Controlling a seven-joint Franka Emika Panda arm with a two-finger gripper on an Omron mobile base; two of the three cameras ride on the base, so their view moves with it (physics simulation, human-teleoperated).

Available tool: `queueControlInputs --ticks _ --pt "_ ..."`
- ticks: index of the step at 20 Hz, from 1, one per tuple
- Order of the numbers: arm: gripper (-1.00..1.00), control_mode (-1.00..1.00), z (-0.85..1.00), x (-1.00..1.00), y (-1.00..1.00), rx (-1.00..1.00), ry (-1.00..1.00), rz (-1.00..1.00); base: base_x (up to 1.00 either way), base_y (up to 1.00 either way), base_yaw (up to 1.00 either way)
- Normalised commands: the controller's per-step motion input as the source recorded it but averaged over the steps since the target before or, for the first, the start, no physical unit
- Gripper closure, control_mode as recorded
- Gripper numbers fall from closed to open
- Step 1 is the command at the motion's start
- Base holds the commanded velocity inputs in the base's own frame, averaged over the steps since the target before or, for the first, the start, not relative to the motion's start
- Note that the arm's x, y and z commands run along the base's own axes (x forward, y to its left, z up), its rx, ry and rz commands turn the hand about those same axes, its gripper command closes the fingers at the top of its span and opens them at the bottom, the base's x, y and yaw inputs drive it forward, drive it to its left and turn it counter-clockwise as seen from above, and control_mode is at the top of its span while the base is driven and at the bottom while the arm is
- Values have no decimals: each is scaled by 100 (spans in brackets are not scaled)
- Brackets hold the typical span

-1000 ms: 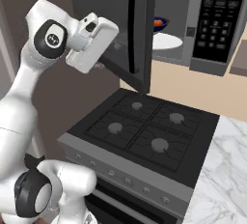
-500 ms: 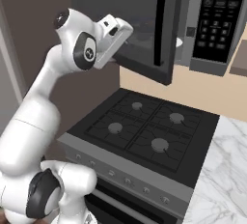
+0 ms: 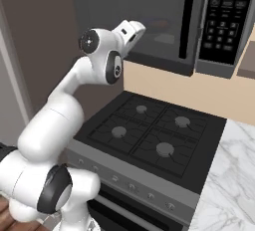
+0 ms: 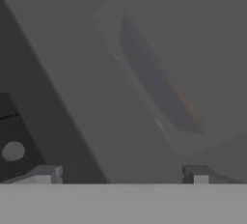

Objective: Place the bowl containing the carrot and eggplant in the microwave. Close the microwave door and press the start button to microwave the meal.

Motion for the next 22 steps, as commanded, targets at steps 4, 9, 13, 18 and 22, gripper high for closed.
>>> queueControlInputs --ticks 4,9,13,18,22 --pt "-100 -100 0 79 0 0 -11 7 0 0 0" --pt "-100 -100 0 60 0 0 -2 2 0 0 0" --pt "-100 -100 20 16 -3 -1 3 0 0 0 0" --pt "-100 -100 23 -60 -17 -6 16 1 0 0 0" --pt "-100 -100 17 -96 -30 -8 17 5 0 0 0"
